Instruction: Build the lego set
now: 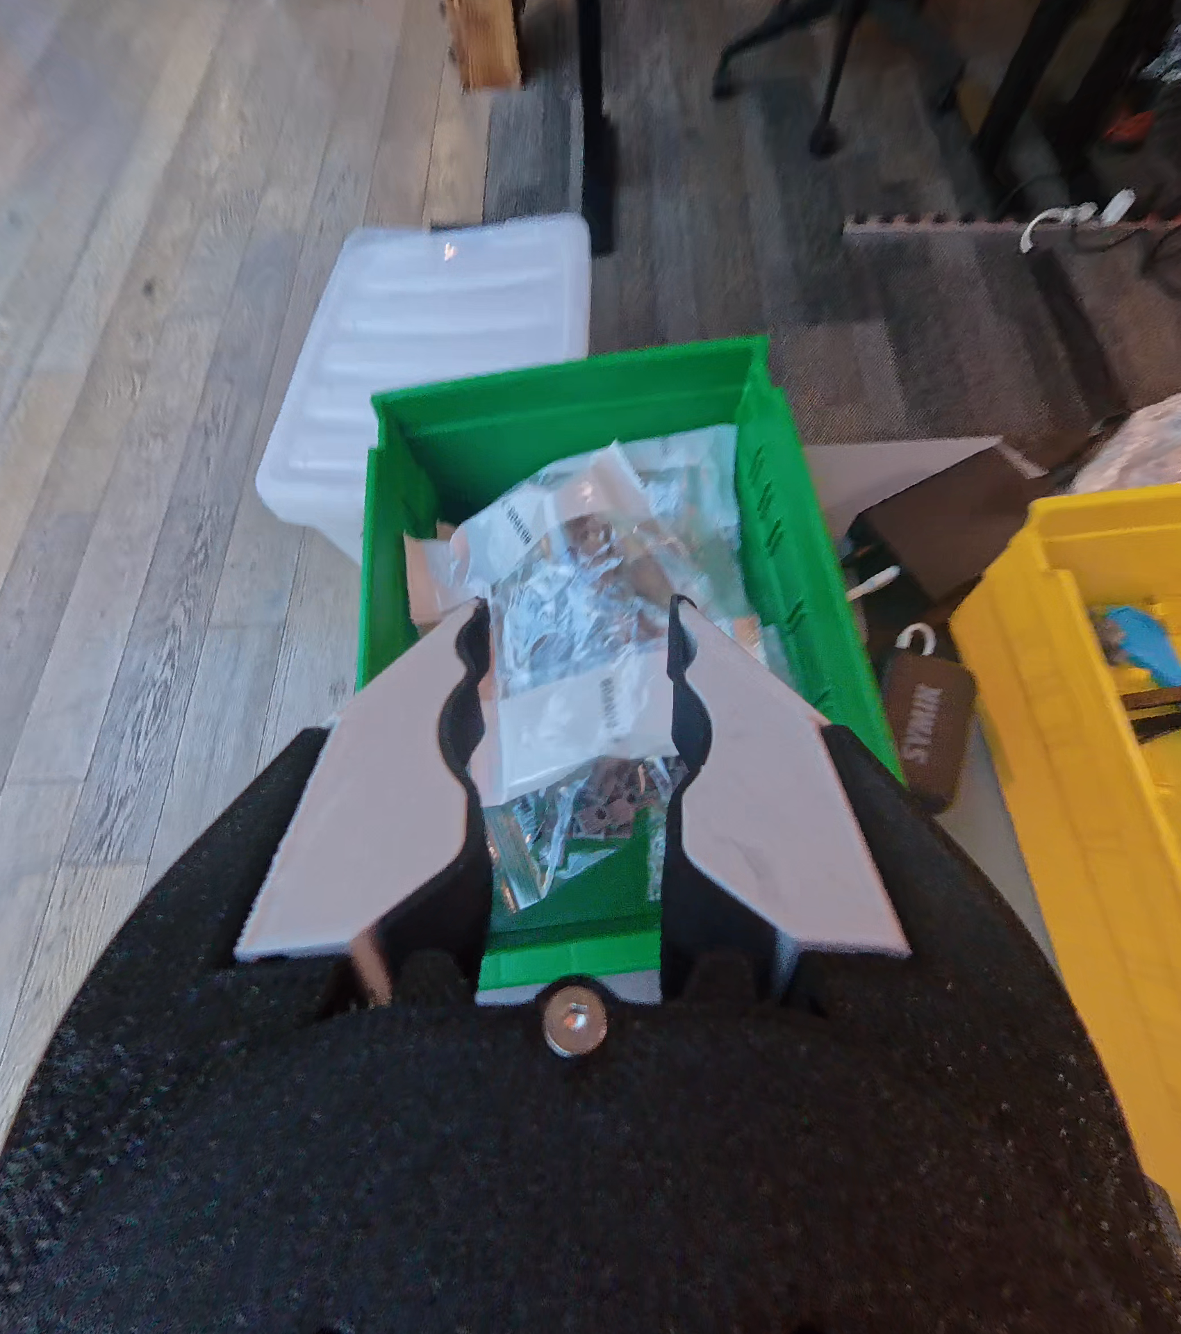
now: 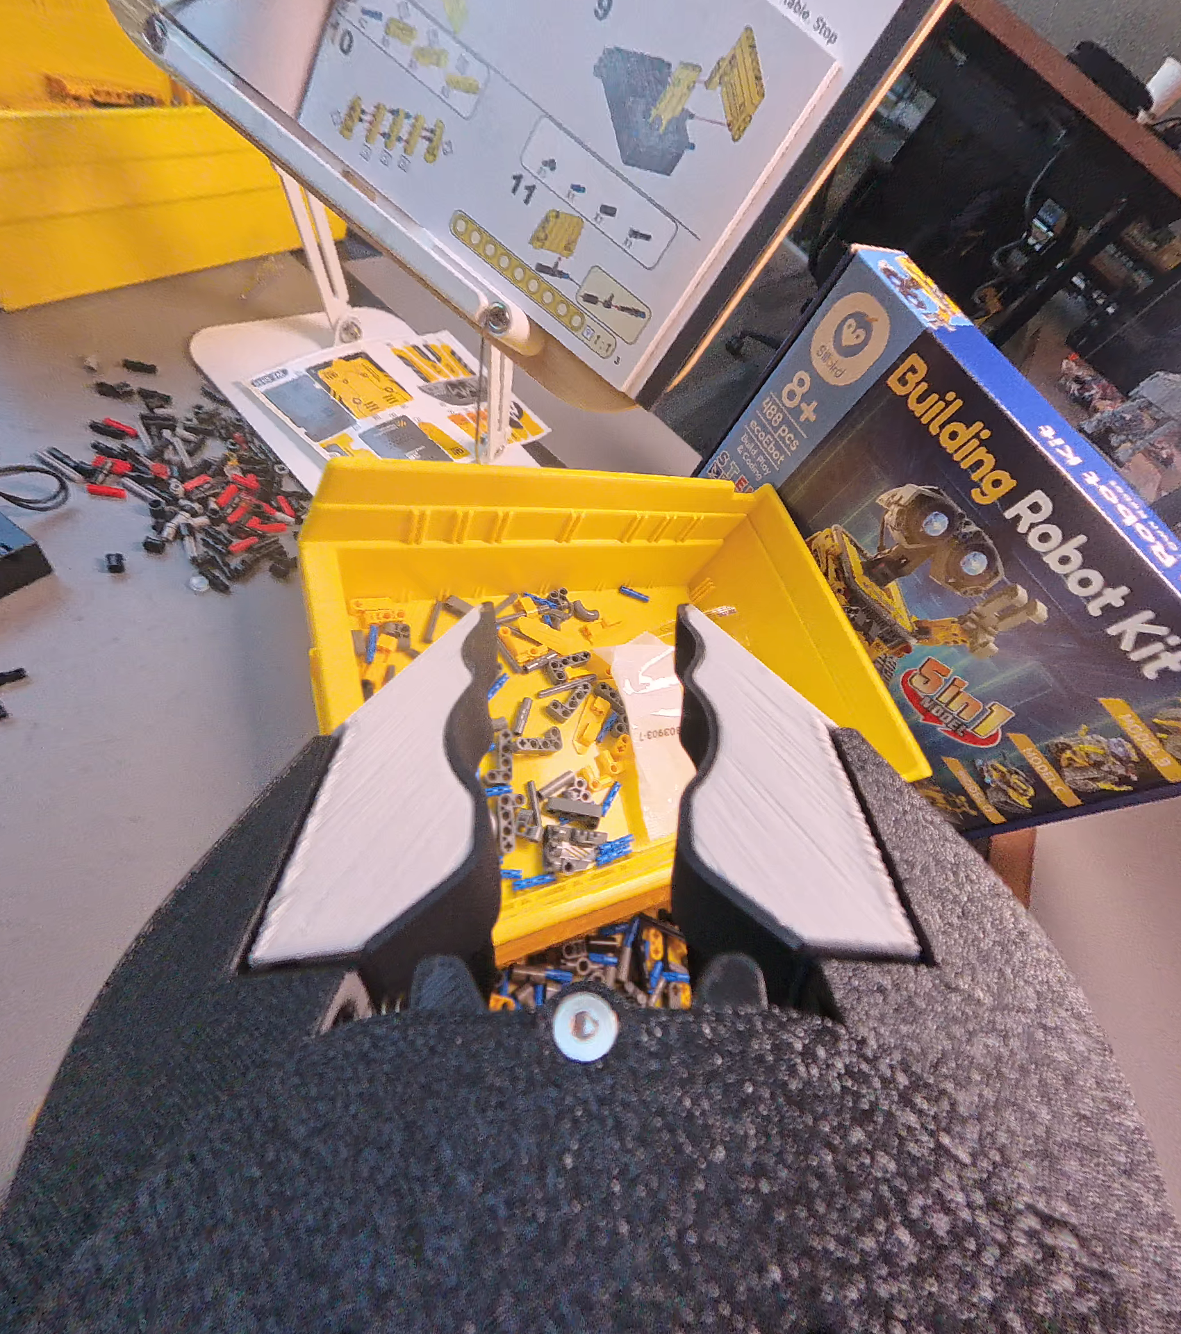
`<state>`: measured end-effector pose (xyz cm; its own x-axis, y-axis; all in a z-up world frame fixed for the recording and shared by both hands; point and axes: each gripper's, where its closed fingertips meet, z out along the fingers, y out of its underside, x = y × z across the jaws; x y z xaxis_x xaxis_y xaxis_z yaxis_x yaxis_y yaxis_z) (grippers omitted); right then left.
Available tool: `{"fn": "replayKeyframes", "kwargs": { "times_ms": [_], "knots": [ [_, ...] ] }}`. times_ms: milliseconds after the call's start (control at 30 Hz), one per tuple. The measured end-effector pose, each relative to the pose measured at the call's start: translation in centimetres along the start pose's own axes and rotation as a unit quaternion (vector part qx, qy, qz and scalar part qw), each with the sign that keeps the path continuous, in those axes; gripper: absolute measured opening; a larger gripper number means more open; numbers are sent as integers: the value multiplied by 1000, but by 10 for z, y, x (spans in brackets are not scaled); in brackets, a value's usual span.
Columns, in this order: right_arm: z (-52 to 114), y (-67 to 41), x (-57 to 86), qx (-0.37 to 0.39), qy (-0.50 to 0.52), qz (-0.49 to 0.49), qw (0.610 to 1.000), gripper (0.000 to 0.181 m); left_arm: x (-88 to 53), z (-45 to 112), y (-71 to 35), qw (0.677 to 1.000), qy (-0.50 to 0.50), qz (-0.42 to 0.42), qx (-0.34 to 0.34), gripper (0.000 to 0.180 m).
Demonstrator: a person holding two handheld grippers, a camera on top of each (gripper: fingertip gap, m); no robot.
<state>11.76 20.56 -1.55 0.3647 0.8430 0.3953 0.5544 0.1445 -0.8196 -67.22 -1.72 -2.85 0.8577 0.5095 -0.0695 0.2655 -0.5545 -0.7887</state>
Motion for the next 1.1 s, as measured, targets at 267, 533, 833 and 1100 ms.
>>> {"fn": "replayKeyframes", "kwargs": {
  "times_ms": [267, 533, 833, 1100],
  "knots": [
    [80, 54, 46, -161, -40, -177, 970, 32, 174, -146, -43, 956, 167, 124, 208, 48],
    [143, 143, 32, -364, -145, -228, 891, 34, 329, -237, 50, 897, 339, 175, 223, 48],
    [118, 97, 47, -281, -79, -243, 925, 0, 414, -247, 127, 857, 473, 143, 148, 44],
    [-2, 2, -29, -35, 33, -337, 940, 0, 523, -259, 152, 732, 673, -94, 56, 63]
  ]
}}
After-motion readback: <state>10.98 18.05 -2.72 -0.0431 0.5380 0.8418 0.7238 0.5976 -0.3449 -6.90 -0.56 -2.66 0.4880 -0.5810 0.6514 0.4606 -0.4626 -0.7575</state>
